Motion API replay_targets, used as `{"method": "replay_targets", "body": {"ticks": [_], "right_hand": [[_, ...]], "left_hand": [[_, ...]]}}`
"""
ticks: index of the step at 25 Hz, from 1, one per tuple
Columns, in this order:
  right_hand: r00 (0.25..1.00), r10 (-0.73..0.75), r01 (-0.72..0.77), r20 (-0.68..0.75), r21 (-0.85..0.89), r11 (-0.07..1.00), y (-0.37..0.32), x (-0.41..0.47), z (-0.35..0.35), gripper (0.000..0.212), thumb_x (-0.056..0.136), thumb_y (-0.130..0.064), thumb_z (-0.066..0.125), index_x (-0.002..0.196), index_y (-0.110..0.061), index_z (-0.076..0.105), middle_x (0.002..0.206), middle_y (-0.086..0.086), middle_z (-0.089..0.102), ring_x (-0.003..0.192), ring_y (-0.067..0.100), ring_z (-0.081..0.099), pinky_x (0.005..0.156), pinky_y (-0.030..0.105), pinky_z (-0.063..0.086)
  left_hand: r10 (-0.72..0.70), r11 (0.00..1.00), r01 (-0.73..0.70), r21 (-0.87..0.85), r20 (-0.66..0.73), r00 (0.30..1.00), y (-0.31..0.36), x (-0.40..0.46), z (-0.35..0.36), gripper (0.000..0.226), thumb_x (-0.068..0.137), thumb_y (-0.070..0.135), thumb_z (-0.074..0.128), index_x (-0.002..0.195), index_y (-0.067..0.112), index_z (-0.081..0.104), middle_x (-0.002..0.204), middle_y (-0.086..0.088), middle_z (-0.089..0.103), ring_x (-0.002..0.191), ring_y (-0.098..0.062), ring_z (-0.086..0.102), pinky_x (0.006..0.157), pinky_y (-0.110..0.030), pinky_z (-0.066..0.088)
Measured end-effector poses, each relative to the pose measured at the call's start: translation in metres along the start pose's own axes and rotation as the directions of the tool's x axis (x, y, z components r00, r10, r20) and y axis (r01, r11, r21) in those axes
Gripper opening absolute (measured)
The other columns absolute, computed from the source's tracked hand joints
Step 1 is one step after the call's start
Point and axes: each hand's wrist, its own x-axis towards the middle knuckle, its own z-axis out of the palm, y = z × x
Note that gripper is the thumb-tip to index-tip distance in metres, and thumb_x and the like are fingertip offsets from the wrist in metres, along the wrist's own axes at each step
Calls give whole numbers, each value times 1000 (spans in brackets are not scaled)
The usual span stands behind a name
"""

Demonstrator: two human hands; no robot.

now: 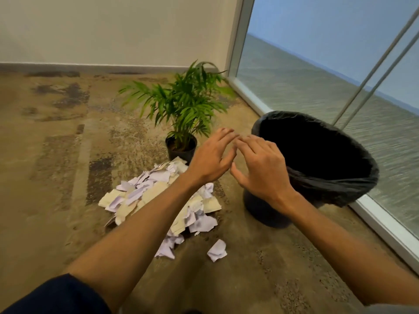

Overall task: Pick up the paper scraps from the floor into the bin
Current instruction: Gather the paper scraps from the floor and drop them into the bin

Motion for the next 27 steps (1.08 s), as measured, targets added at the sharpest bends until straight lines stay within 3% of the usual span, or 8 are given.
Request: {"method": "replay_targets", "body": {"ticks": [4, 9, 11, 14, 17, 21, 24, 27], "right_hand": [[995, -66, 51, 74, 183, 982, -41, 5, 44, 37, 82, -33, 64, 111, -11, 69, 114, 5, 69, 107, 22, 63, 84, 35, 51], [951, -67, -38, 303, 327, 944, -70, 6, 105, 29, 85, -27, 62, 110, -15, 70, 106, 1, 71, 93, 22, 66, 68, 34, 52], [920, -58, -85, 387, 344, 935, -76, 2, 124, 31, 88, -27, 60, 116, -17, 69, 113, -1, 69, 99, 21, 65, 72, 35, 53], [830, -64, -122, 554, 292, 948, -75, -3, 147, 46, 86, -34, 57, 130, -22, 60, 129, -4, 62, 110, 20, 61, 81, 38, 54], [734, -157, -224, 660, 454, 862, -79, 0, 158, 68, 74, -49, 59, 136, -22, 54, 140, 0, 53, 125, 21, 52, 100, 41, 46], [805, -196, -93, 560, 447, 890, -101, -12, 159, 70, 73, -65, 63, 128, -22, 63, 127, -1, 61, 114, 19, 57, 89, 34, 47], [792, -179, -96, 583, 409, 908, -109, -14, 167, 52, 82, -53, 64, 123, -20, 67, 114, 0, 65, 102, 22, 62, 76, 33, 48], [859, -79, -203, 506, 478, 855, -109, -15, 168, 28, 89, -33, 60, 110, -18, 73, 96, -2, 72, 85, 21, 67, 66, 31, 49]], "left_hand": [[-229, 973, 232, 14, -125, 965, -48, -65, -16, 37, 93, 32, 51, 120, 11, 64, 130, -4, 58, 125, -18, 48, 103, -38, 42], [-500, 841, 529, 115, -211, 840, -95, -156, -32, 42, 84, 34, 53, 117, 10, 65, 128, -5, 59, 122, -20, 48, 97, -34, 40], [-494, 813, 534, 232, -211, 844, -107, -161, -34, 47, 80, 37, 56, 118, 11, 64, 127, -6, 58, 120, -23, 48, 96, -40, 41], [-498, 792, 487, 367, -72, 864, -113, -157, -29, 62, 73, 51, 56, 123, 15, 60, 132, -4, 54, 126, -23, 43, 104, -45, 33], [-514, 777, 428, 462, 74, 854, -115, -154, -20, 79, 65, 60, 53, 132, 16, 53, 139, -3, 48, 132, -22, 37, 108, -43, 23], [-551, 754, 393, 526, 181, 815, -124, -153, -19, 87, 65, 65, 48, 139, 20, 43, 151, -5, 34, 141, -24, 23, 114, -48, 9], [-559, 757, 393, 523, 206, 803, -128, -159, -24, 78, 70, 57, 46, 139, 20, 43, 152, -7, 30, 141, -24, 19, 115, -50, 5], [-518, 766, 410, 496, 98, 849, -131, -160, -30, 50, 83, 38, 52, 127, 15, 56, 138, -6, 46, 131, -23, 35, 112, -46, 14]]}}
